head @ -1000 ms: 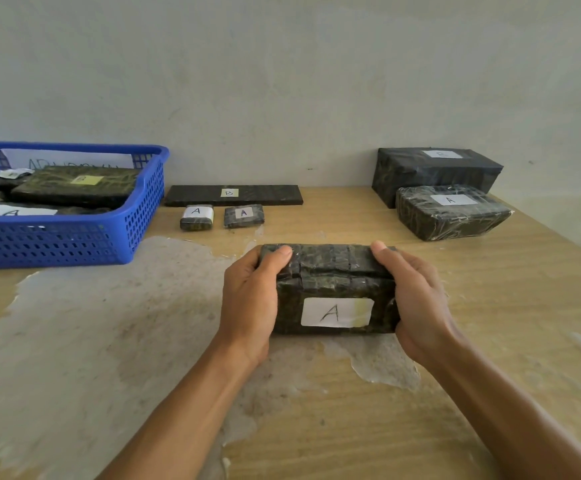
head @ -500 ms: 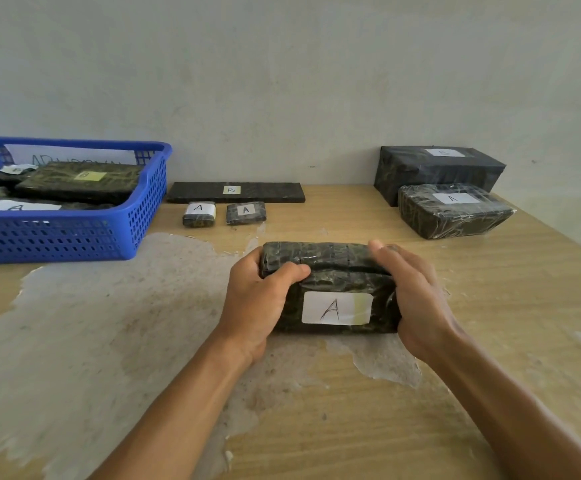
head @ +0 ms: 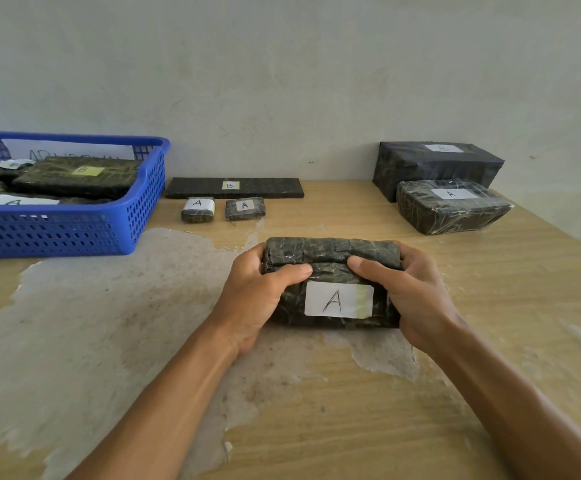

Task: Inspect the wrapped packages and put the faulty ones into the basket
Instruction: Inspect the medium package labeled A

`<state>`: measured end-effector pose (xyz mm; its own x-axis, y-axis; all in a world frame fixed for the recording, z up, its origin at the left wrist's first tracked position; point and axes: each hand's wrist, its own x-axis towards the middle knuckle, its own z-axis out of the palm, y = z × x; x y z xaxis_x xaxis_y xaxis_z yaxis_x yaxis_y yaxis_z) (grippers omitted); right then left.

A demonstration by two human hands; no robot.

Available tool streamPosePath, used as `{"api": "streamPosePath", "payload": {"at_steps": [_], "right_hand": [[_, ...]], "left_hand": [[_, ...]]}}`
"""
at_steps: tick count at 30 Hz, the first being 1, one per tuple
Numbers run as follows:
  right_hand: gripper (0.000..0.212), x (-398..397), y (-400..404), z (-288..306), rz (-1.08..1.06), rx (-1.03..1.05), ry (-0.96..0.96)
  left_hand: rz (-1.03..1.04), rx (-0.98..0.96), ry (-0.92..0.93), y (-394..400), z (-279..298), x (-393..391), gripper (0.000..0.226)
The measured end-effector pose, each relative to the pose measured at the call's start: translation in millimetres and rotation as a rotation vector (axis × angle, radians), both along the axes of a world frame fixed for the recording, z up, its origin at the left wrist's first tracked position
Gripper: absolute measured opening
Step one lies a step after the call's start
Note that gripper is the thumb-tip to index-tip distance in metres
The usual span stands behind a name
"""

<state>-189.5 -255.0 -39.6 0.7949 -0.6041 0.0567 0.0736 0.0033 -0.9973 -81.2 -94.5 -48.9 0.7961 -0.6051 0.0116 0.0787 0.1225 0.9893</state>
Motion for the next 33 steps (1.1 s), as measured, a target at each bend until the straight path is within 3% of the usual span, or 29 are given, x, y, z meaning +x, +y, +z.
{"api": "streamPosePath", "payload": {"at_steps": [7,13,16,21,24,27,31,33], "right_hand": [[0.029,-5,-18,4,0.257,0.274,-0.037],[0.047,0,-21,-4,0.183,0.241,-0.050],[0.041,-1,-22,-3,0.139,0.236,-0.059],[0.015,0,-19,-3,0.115,0.265,-0.038],[0.017,-1,-19,-1,0.142,0.272,-0.031],[0.032,-2,-19,-1,0.181,0.253,-0.014],[0.015,-1,-17,-2,0.134,0.236,0.007],[0.016,-1,-17,-2,0.099,0.258,0.009]], "left_hand": [[0.087,-0.088,0.165,2,1,6,0.012],[0.031,-0.120,0.184,4,3,9,0.021],[-0.055,-0.149,0.260,7,4,12,0.035],[-0.018,-0.114,0.243,7,0,16,0.025],[0.009,-0.108,0.211,5,-1,15,0.019],[0.032,-0.114,0.199,5,-2,16,0.019],[0.021,-0.130,0.230,5,1,14,0.017],[-0.048,-0.169,0.246,8,1,15,0.038]]}}
